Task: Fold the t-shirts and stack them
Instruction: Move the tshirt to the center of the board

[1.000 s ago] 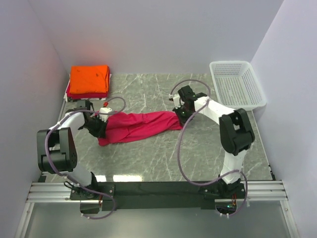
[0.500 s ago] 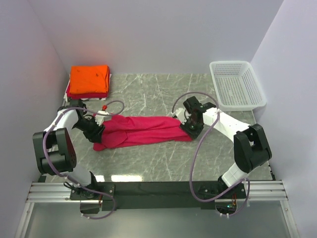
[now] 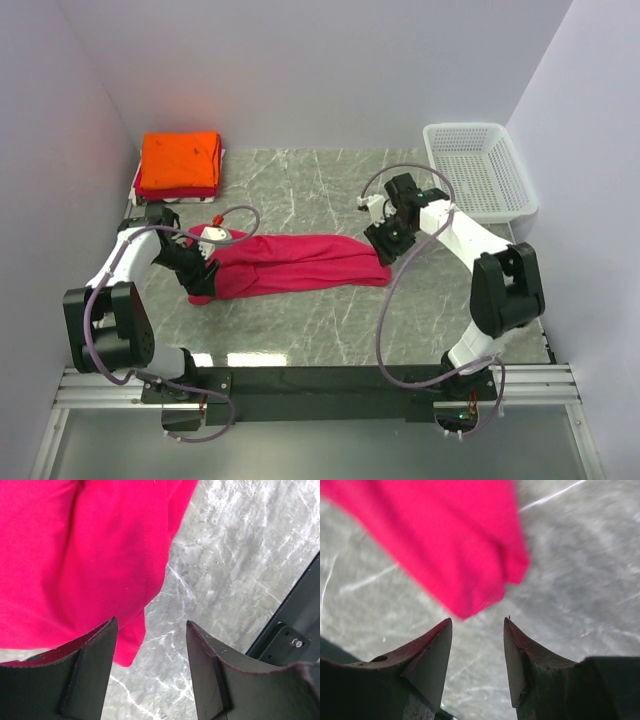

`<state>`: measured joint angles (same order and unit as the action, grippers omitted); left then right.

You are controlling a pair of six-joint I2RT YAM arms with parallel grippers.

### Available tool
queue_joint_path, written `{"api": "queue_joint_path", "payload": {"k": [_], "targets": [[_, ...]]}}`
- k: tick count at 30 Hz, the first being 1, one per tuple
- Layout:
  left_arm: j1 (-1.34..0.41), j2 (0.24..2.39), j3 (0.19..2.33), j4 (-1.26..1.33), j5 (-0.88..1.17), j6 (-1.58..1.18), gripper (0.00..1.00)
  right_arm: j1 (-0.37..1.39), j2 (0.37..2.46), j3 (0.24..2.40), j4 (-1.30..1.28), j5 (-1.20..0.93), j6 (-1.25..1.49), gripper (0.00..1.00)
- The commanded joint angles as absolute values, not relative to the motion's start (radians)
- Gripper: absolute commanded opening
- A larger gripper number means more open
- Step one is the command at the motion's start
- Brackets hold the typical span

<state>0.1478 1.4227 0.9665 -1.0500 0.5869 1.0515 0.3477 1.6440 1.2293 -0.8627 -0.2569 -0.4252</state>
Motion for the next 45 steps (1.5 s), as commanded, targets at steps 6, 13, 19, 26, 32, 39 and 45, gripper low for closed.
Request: {"api": "queue_joint_path", "payload": {"k": [6, 13, 19, 26, 32, 39, 45], "targets": [[0.135, 1.428, 0.950, -0.988, 0.624, 1.000, 0.65, 0.328, 1.836, 1.373, -0.776, -0.267, -0.310, 0.55], [0.066, 1.430, 0.937, -0.901, 0.604, 0.936, 0.69, 0.327, 1.945, 1.405, -0.752, -0.227, -0.318, 0.37], [-0.052, 1.401, 0.859, -0.781, 0.493, 0.928, 0.63, 0.328, 1.850, 1.433, -0.814, -0.235, -0.318, 0.00], [-0.118, 1.422, 0.885, -0.718, 0.527, 0.838, 0.60, 0.330, 1.775, 1.496, -0.919, -0.229, -0.324, 0.00], [-0.239, 1.419, 0.859, -0.569, 0.486, 0.664, 0.64, 0.334, 1.801, 1.508, -0.948, -0.238, -0.325, 0.00], [-0.325, 1.497, 0.880, -0.437, 0.400, 0.491, 0.62, 0.334, 1.813, 1.494, -0.950, -0.233, -0.333, 0.00], [-0.345, 1.569, 0.917, -0.420, 0.342, 0.462, 0.46, 0.334, 1.813, 1.483, -0.948, -0.221, -0.336, 0.00]]}}
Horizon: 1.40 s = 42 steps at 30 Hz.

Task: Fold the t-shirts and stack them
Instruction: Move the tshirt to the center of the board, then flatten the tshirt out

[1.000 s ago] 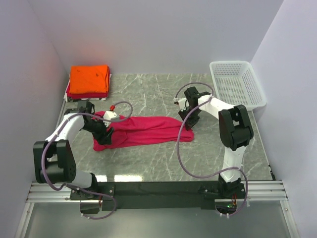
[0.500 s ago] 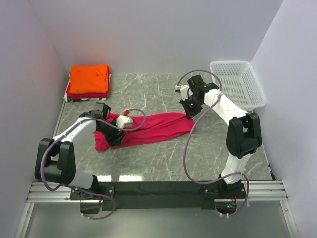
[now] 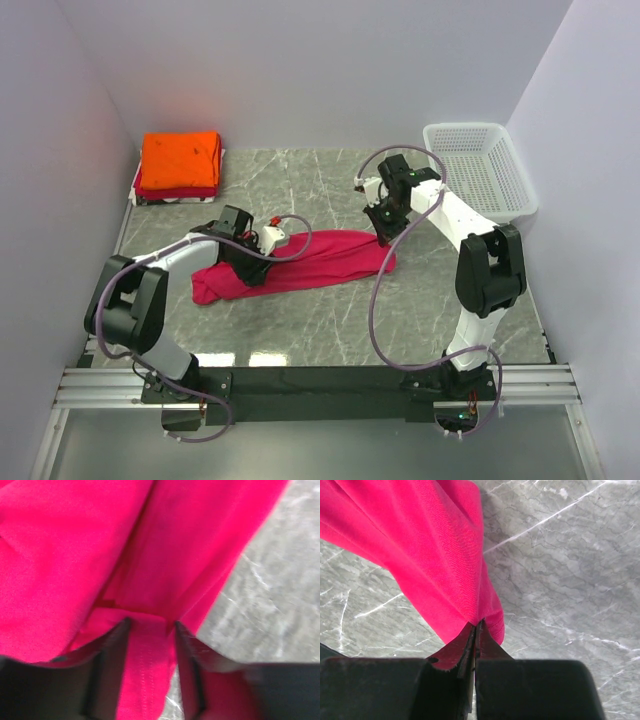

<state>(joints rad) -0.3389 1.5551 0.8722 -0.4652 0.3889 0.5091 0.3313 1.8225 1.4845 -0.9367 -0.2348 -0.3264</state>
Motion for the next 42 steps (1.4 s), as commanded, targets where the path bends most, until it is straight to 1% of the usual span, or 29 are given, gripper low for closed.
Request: {"api": "queue_joint_path", "payload": {"k": [1, 3, 5, 7, 9, 10, 13, 16, 17, 19, 21, 22, 24, 29, 32, 36, 37, 39, 40, 42], "targets": [[-0.345, 1.569, 0.919, -0.419, 0.342, 0.463, 0.42, 0.336, 1.815, 1.480, -0.946, -0.219, -0.336, 0.00], [-0.345, 1.554, 0.920, -0.419, 0.333, 0.460, 0.35, 0.333, 1.818, 1.474, -0.946, -0.218, -0.339, 0.00], [-0.345, 1.539, 0.928, -0.442, 0.336, 0.469, 0.32, 0.334, 1.818, 1.473, -0.946, -0.222, -0.337, 0.00], [-0.341, 1.513, 0.940, -0.457, 0.339, 0.471, 0.31, 0.334, 1.819, 1.468, -0.946, -0.224, -0.341, 0.01], [-0.336, 1.493, 0.949, -0.477, 0.336, 0.477, 0.24, 0.331, 1.819, 1.470, -0.943, -0.222, -0.342, 0.02], [-0.333, 1.488, 0.951, -0.485, 0.336, 0.477, 0.17, 0.333, 1.819, 1.467, -0.943, -0.219, -0.342, 0.02], [-0.307, 1.476, 0.979, -0.514, 0.350, 0.485, 0.06, 0.333, 1.822, 1.467, -0.943, -0.212, -0.350, 0.08], [-0.273, 1.462, 1.028, -0.566, 0.364, 0.514, 0.01, 0.333, 1.816, 1.459, -0.936, -0.201, -0.356, 0.18], [-0.262, 1.459, 1.060, -0.590, 0.368, 0.518, 0.01, 0.331, 1.818, 1.457, -0.933, -0.192, -0.357, 0.25], [-0.233, 1.457, 1.097, -0.612, 0.370, 0.541, 0.01, 0.327, 1.830, 1.459, -0.920, -0.180, -0.359, 0.33], [-0.200, 1.459, 1.159, -0.615, 0.367, 0.558, 0.01, 0.318, 1.851, 1.473, -0.914, -0.175, -0.357, 0.34], [-0.187, 1.462, 1.182, -0.617, 0.365, 0.564, 0.01, 0.316, 1.861, 1.479, -0.907, -0.172, -0.356, 0.38], [-0.158, 1.491, 1.268, -0.620, 0.361, 0.575, 0.01, 0.313, 1.885, 1.502, -0.904, -0.172, -0.359, 0.39], [-0.077, 1.597, 1.523, -0.715, 0.466, 0.583, 0.01, 0.313, 1.901, 1.539, -0.897, -0.176, -0.350, 0.39], [-0.068, 1.605, 1.581, -0.709, 0.482, 0.577, 0.01, 0.311, 1.896, 1.546, -0.891, -0.176, -0.348, 0.40], [-0.061, 1.615, 1.601, -0.652, 0.466, 0.574, 0.01, 0.311, 1.928, 1.568, -0.876, -0.160, -0.351, 0.41], [-0.060, 1.624, 1.608, -0.647, 0.468, 0.572, 0.01, 0.310, 1.934, 1.569, -0.853, -0.155, -0.348, 0.44], [-0.052, 1.655, 1.629, -0.640, 0.479, 0.575, 0.01, 0.310, 1.953, 1.571, -0.819, -0.123, -0.347, 0.46], [-0.052, 1.666, 1.637, -0.629, 0.477, 0.571, 0.01, 0.310, 1.962, 1.578, -0.804, -0.121, -0.350, 0.50], [-0.048, 1.696, 1.652, -0.633, 0.485, 0.569, 0.01, 0.310, 1.989, 1.609, -0.795, -0.130, -0.354, 0.52]]}}
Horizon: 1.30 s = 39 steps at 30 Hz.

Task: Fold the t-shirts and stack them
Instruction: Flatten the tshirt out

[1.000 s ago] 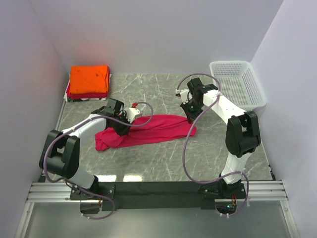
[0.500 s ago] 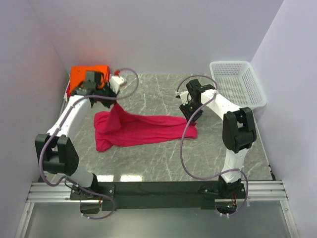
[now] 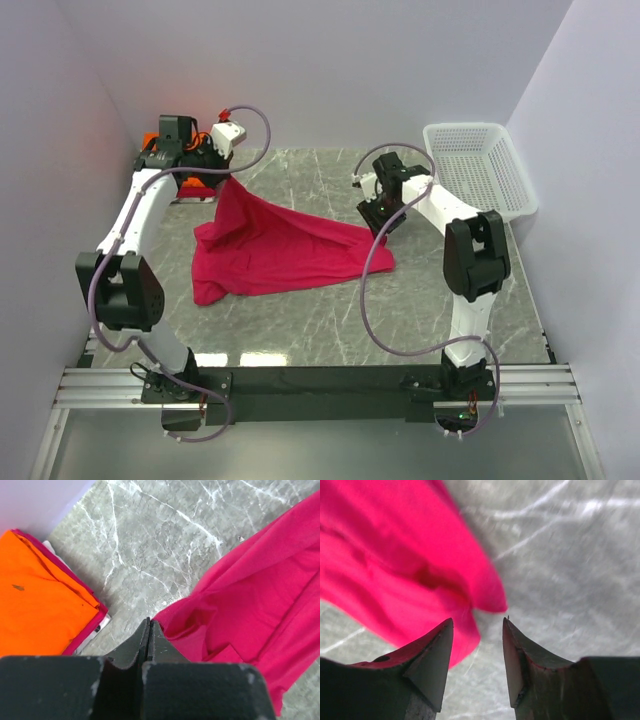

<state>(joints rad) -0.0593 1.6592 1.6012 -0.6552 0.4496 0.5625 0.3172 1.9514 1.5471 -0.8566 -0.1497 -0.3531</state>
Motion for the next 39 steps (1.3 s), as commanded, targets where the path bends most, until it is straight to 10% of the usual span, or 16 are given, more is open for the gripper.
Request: {"api": "queue_joint_path", "payload": {"k": [1, 18, 20, 21, 23, 39], "targets": [[-0.046, 1.706, 1.660, -0.634, 0.483, 0.568, 0.01, 0.311, 2.000, 1.621, -0.801, -0.141, -0.357, 0.52], [-0.029, 1.770, 1.698, -0.615, 0.476, 0.568, 0.01, 0.299, 2.198, 1.822, -0.994, -0.365, -0.457, 0.55], [-0.023, 1.778, 1.704, -0.611, 0.472, 0.566, 0.01, 0.298, 2.200, 1.828, -1.014, -0.368, -0.474, 0.44], [-0.021, 1.781, 1.707, -0.604, 0.465, 0.561, 0.01, 0.296, 2.198, 1.833, -1.026, -0.362, -0.477, 0.17], [-0.012, 1.790, 1.736, -0.603, 0.462, 0.546, 0.01, 0.281, 2.181, 1.853, -1.034, -0.345, -0.479, 0.00], [0.035, 1.773, 1.911, -0.543, 0.456, 0.492, 0.01, 0.207, 1.893, 1.980, -0.889, -0.146, -0.423, 0.00]]}}
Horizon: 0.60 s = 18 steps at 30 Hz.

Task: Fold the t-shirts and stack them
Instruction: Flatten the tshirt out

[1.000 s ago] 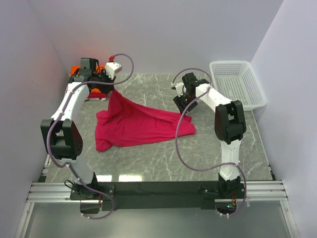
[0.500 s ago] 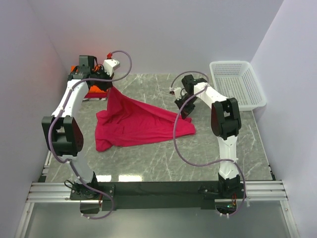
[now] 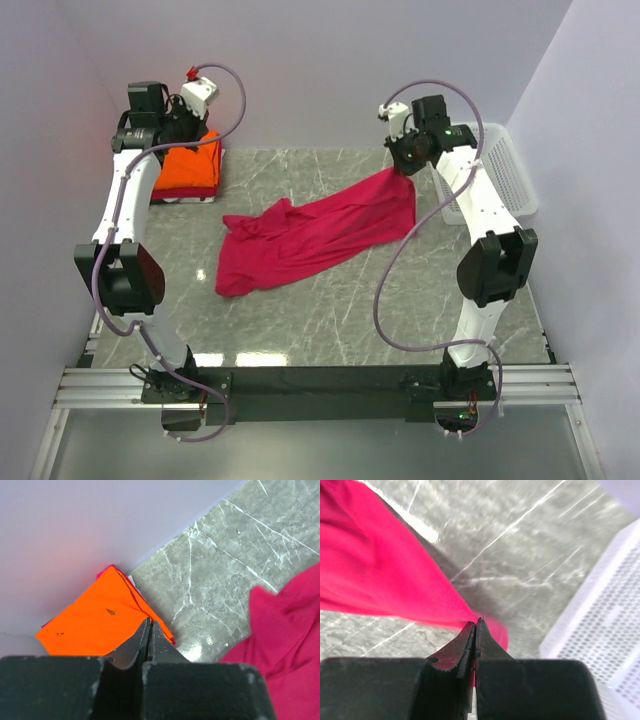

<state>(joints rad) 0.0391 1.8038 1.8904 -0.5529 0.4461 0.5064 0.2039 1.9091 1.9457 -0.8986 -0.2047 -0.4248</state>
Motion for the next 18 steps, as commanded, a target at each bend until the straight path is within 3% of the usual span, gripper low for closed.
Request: {"api": "queue_joint_path", "payload": {"k": [1, 2, 7, 12, 18], "targets": [[0.035, 1.793, 1.914, -0.572, 0.466, 0.495, 0.03, 0.207, 1.925, 1.993, -0.906, -0.150, -0.429, 0.00], [0.035, 1.801, 1.907, -0.610, 0.480, 0.499, 0.05, 0.206, 1.934, 1.985, -0.917, -0.150, -0.433, 0.00], [0.018, 1.793, 1.721, -0.626, 0.545, 0.474, 0.39, 0.206, 1.953, 1.841, -0.896, -0.109, -0.439, 0.00], [-0.049, 1.755, 1.481, -0.630, 0.635, 0.466, 0.46, 0.193, 1.983, 1.776, -0.810, -0.002, -0.422, 0.00], [-0.193, 1.629, 1.174, -0.657, 0.621, 0.629, 0.53, 0.193, 2.075, 1.975, -0.821, 0.003, -0.339, 0.00]]}}
